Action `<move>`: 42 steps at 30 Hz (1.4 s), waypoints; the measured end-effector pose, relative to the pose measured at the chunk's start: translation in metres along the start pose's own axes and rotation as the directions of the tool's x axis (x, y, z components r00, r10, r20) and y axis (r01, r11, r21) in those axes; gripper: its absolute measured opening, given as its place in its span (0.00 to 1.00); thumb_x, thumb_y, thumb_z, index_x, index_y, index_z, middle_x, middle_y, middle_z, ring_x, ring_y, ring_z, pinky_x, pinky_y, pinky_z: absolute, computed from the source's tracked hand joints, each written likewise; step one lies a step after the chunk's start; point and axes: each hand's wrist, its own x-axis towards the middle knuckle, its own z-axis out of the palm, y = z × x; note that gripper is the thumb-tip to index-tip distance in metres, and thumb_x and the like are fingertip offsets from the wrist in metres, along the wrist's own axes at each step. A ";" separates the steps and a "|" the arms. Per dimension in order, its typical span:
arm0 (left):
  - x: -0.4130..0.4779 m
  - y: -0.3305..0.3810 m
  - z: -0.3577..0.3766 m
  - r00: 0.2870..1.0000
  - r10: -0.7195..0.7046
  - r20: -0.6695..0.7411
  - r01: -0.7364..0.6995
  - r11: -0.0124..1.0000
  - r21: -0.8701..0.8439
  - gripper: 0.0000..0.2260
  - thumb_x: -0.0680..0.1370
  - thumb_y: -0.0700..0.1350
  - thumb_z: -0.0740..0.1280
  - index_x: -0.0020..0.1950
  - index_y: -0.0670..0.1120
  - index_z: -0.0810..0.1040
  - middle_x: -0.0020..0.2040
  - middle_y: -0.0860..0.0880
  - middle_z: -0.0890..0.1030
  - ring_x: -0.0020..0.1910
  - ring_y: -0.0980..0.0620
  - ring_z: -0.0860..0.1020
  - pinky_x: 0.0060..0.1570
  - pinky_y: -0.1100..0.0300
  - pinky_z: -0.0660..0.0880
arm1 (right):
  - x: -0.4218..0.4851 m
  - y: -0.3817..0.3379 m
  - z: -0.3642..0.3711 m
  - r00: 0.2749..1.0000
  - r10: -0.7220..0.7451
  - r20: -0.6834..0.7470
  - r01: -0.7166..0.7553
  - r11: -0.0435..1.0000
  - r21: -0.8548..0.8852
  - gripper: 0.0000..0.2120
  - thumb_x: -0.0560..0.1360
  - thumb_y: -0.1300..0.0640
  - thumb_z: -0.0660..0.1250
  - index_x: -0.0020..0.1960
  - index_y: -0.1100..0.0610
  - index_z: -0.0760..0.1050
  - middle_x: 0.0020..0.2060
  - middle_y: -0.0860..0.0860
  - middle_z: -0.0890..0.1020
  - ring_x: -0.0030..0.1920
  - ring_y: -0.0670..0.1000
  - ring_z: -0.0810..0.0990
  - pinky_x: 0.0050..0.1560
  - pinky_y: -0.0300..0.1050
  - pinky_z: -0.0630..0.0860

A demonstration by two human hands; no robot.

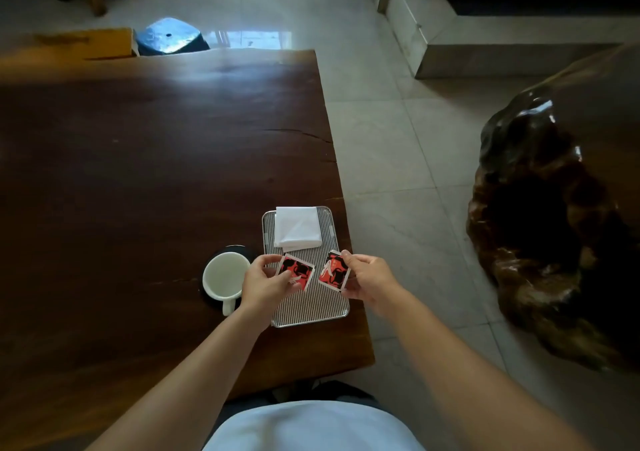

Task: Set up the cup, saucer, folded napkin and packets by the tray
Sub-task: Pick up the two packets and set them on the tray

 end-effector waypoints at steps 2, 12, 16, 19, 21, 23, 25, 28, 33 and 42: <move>0.000 -0.002 0.003 0.988 -0.150 0.041 0.155 0.970 -0.187 0.16 0.78 0.27 0.64 0.63 0.41 0.73 0.56 0.38 0.76 0.51 0.40 0.83 0.45 0.51 0.84 | 0.003 0.005 -0.003 1.000 0.030 0.001 -0.030 1.000 0.007 0.11 0.80 0.51 0.67 0.55 0.58 0.79 0.50 0.59 0.85 0.49 0.58 0.86 0.44 0.51 0.84; 0.032 -0.050 0.017 0.948 -0.298 -0.108 0.275 0.943 -0.185 0.04 0.79 0.39 0.70 0.47 0.42 0.76 0.43 0.44 0.80 0.39 0.52 0.79 0.35 0.58 0.77 | 0.047 0.023 -0.006 0.997 0.066 0.033 -0.058 0.974 -0.217 0.08 0.81 0.55 0.66 0.53 0.58 0.80 0.50 0.59 0.85 0.46 0.56 0.87 0.41 0.48 0.85; 0.041 -0.063 0.024 0.935 -0.306 -0.178 0.286 0.950 -0.129 0.06 0.79 0.36 0.69 0.53 0.41 0.75 0.46 0.40 0.82 0.40 0.48 0.85 0.37 0.55 0.82 | 0.071 0.025 0.001 0.999 -0.044 0.027 0.051 0.865 -0.499 0.06 0.80 0.53 0.67 0.46 0.52 0.81 0.45 0.54 0.85 0.44 0.53 0.86 0.40 0.47 0.84; 0.046 -0.069 0.026 0.947 -0.238 -0.213 0.264 0.959 0.100 0.05 0.79 0.37 0.69 0.53 0.42 0.75 0.45 0.41 0.83 0.38 0.49 0.86 0.42 0.50 0.85 | 0.089 0.028 0.012 0.991 -0.125 0.037 0.118 0.743 -0.659 0.06 0.80 0.52 0.67 0.46 0.50 0.81 0.45 0.50 0.84 0.45 0.50 0.84 0.43 0.47 0.83; 0.049 -0.074 0.024 0.960 -0.178 -0.217 0.225 0.950 0.216 0.05 0.79 0.39 0.70 0.51 0.43 0.75 0.45 0.41 0.83 0.37 0.50 0.86 0.40 0.52 0.85 | 0.099 0.033 0.019 0.983 -0.183 0.023 0.143 0.678 -0.721 0.07 0.80 0.51 0.68 0.49 0.52 0.83 0.46 0.51 0.85 0.48 0.50 0.83 0.48 0.50 0.83; 0.051 -0.077 0.021 0.968 -0.124 -0.216 0.194 0.921 0.337 0.07 0.78 0.42 0.71 0.50 0.44 0.74 0.44 0.43 0.83 0.36 0.51 0.85 0.36 0.56 0.83 | 0.104 0.036 0.025 0.971 -0.238 0.023 0.169 0.615 -0.771 0.08 0.79 0.51 0.68 0.49 0.54 0.83 0.46 0.52 0.84 0.48 0.52 0.83 0.49 0.51 0.82; 0.053 -0.076 0.017 0.972 -0.103 -0.210 0.188 0.879 0.439 0.10 0.76 0.45 0.74 0.49 0.47 0.74 0.45 0.46 0.83 0.38 0.50 0.85 0.38 0.54 0.84 | 0.105 0.037 0.029 0.960 -0.278 0.034 0.190 0.555 -0.810 0.07 0.80 0.51 0.67 0.49 0.54 0.82 0.45 0.52 0.83 0.48 0.53 0.82 0.48 0.52 0.82; 0.052 -0.068 0.009 0.979 -0.129 -0.160 0.196 0.820 0.537 0.17 0.72 0.48 0.78 0.50 0.48 0.72 0.47 0.47 0.80 0.42 0.47 0.84 0.41 0.48 0.84 | 0.102 0.037 0.030 0.937 -0.349 0.036 0.200 0.449 -0.871 0.08 0.80 0.52 0.67 0.52 0.56 0.79 0.45 0.53 0.82 0.46 0.54 0.81 0.46 0.53 0.82; 0.047 -0.054 0.005 0.990 0.123 0.062 -0.117 0.513 0.850 0.10 0.75 0.43 0.73 0.54 0.47 0.78 0.46 0.47 0.81 0.48 0.45 0.81 0.47 0.50 0.80 | 0.093 0.043 0.022 0.891 -0.441 0.108 0.235 0.245 -0.941 0.04 0.78 0.58 0.69 0.51 0.57 0.75 0.46 0.53 0.77 0.45 0.54 0.79 0.46 0.53 0.82; 0.074 -0.066 0.007 0.924 0.286 0.254 -0.350 0.367 0.862 0.24 0.77 0.35 0.69 0.72 0.47 0.74 0.57 0.46 0.73 0.56 0.45 0.77 0.57 0.54 0.78 | 0.101 0.073 0.023 0.857 -0.383 0.346 0.409 0.097 -0.907 0.25 0.75 0.67 0.71 0.70 0.58 0.72 0.66 0.55 0.71 0.62 0.57 0.71 0.57 0.52 0.79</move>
